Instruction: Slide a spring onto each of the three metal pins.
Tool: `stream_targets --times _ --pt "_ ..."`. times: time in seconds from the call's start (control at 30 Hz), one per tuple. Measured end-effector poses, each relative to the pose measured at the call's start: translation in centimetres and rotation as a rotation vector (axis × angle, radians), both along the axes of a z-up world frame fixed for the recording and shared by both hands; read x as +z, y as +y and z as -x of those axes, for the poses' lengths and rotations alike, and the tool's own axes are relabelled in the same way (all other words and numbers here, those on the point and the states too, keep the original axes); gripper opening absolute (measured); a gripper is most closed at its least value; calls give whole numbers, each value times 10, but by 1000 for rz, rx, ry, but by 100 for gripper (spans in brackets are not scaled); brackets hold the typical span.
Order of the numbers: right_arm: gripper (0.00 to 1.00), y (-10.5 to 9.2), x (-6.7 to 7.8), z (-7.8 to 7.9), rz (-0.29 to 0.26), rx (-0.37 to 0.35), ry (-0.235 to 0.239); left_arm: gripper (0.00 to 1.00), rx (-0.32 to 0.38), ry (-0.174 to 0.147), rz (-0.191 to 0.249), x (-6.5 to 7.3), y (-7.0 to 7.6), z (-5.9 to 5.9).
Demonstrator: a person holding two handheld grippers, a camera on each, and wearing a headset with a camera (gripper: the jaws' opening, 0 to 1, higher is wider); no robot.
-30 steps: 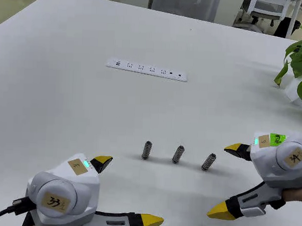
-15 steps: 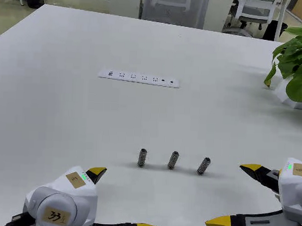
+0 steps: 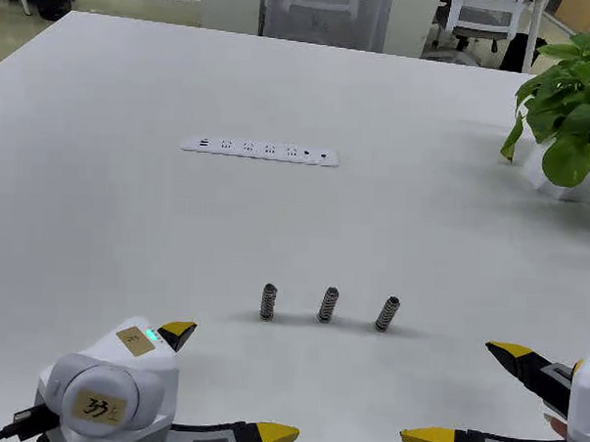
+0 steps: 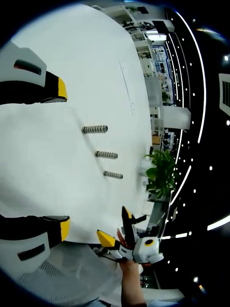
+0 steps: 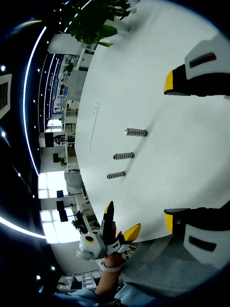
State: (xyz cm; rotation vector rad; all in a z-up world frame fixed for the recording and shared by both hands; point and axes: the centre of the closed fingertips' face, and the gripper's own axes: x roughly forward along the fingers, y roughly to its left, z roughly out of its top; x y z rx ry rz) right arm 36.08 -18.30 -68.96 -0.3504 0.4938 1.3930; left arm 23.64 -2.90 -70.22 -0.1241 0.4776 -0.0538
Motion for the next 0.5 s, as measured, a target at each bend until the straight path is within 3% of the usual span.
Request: stream_targets --times 0.5 --pt "98 6 1 8 -52 -21 20 99 2 3 -5 0 -1 0"
